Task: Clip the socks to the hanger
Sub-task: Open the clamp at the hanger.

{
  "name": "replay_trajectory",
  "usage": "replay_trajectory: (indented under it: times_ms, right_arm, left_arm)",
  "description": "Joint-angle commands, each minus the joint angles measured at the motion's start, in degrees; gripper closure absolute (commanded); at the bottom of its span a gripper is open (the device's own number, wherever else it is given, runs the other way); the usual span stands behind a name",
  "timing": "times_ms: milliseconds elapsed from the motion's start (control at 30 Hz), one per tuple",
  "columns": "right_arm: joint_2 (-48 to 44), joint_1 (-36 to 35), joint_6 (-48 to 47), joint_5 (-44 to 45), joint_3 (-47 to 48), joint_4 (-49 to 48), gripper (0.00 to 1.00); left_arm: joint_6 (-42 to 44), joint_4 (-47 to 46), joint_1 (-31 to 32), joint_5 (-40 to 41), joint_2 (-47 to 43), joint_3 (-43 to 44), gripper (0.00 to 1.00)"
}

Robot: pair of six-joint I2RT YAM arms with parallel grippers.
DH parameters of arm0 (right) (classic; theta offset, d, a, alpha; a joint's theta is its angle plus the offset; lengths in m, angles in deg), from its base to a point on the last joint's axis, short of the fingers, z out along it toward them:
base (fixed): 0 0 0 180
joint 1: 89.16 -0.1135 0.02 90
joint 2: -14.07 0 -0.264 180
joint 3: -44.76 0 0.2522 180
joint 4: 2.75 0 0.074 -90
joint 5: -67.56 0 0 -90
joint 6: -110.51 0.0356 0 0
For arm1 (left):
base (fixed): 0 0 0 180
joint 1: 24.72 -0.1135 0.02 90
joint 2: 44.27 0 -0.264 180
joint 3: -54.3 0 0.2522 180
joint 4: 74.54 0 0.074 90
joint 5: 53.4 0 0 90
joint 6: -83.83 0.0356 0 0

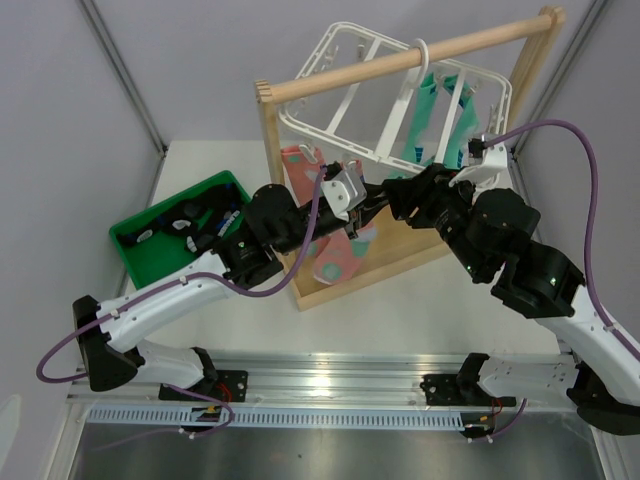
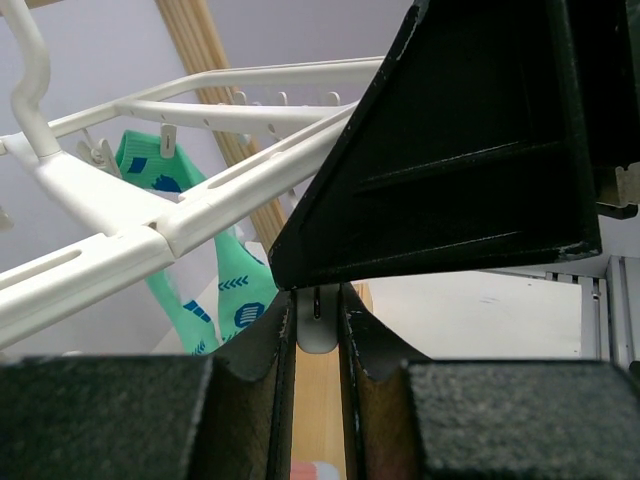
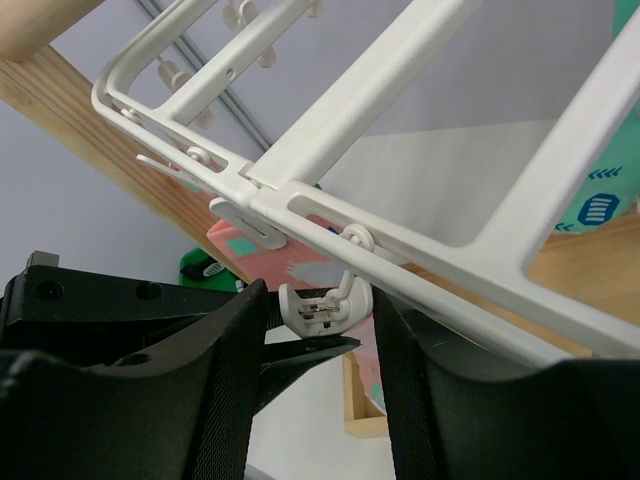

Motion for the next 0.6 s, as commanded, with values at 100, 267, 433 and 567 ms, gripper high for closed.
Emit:
replay_trajectory:
  times_ms: [100,267,433,567]
  right_arm:
    - [-0.4,1.3,-0.7,4.8,0.5,-5.5,0.52]
    - [-0.6,1.3,-0.9,5.4,0.2,-5.8,0.52]
    - [-0.8,1.3,-1.0,5.5,-0.2,-6.4,0.57]
    - [-0.7,1.3,-1.1,5.6,-0.3,-6.4,0.65]
  left_arm:
    - [-0.1,0.5,0.8,-4.7,-1.0,-1.7,0.82]
    - [-0.5,0.7,0.8,-4.6,-1.2,-2.2,0.82]
    - [-0.8,0.8,0.8,-4.6,-1.3,-2.7,0.82]
    - [-1.2,1.0,0.8,-4.4,-1.7,-3.0,0.8]
